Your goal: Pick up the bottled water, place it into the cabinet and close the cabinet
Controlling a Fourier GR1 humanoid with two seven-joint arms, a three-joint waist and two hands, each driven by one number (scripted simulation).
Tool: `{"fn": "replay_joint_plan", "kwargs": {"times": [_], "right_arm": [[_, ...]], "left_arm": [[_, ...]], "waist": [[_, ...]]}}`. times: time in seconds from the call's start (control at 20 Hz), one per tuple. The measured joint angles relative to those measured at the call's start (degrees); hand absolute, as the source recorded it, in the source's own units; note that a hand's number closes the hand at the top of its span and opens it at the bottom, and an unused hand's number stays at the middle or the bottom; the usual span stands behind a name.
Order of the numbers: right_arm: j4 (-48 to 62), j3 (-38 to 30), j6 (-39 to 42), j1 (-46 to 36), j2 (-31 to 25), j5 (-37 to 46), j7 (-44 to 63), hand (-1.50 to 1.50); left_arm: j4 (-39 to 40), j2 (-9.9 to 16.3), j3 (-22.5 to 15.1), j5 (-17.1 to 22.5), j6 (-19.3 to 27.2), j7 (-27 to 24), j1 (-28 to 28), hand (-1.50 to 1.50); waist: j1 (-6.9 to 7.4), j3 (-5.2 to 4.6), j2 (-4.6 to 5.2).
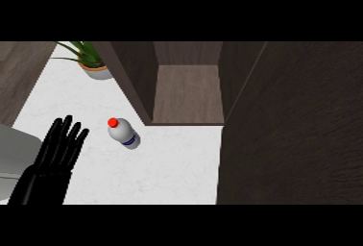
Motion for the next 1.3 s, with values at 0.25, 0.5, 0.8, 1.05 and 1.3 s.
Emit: {"fn": "replay_joint_plan", "kwargs": {"times": [0.25, 0.5, 0.8, 1.05, 1.3], "right_arm": [[-0.68, 0.63, 0.77, 1.93, -0.13, 0.27, -1.17, -1.5], [-0.84, 1.83, 1.41, 3.59, 0.0, 1.19, -2.85, -1.5], [-1.28, 2.37, 3.01, 6.49, -0.71, 1.2, -5.13, -1.5], [-0.89, 2.78, 2.49, 6.3, -0.95, 1.22, -5.49, -1.5], [-1.64, 4.03, 3.19, 9.02, -1.16, 1.77, -7.04, -1.5]], "left_arm": [[7.53, 1.57, 4.22, 0.82, -3.32, -4.43, -2.32, -1.5], [16.08, 2.79, 6.49, -1.0, -5.92, -9.05, -4.95, -1.5], [25.96, 3.28, 8.37, -2.56, -7.2, -12.15, -10.37, -1.5], [34.96, 4.36, 10.33, -2.56, -9.16, -14.12, -14.59, -1.5], [46.42, 4.13, 12.1, -3.06, -10.31, -18.54, -18.76, -1.5]], "waist": [[-0.14, -0.02, 0.0], [-0.23, -0.02, 0.01], [-0.35, -0.02, 0.01], [-0.36, -0.01, 0.04], [-0.55, -0.03, 0.04]]}}
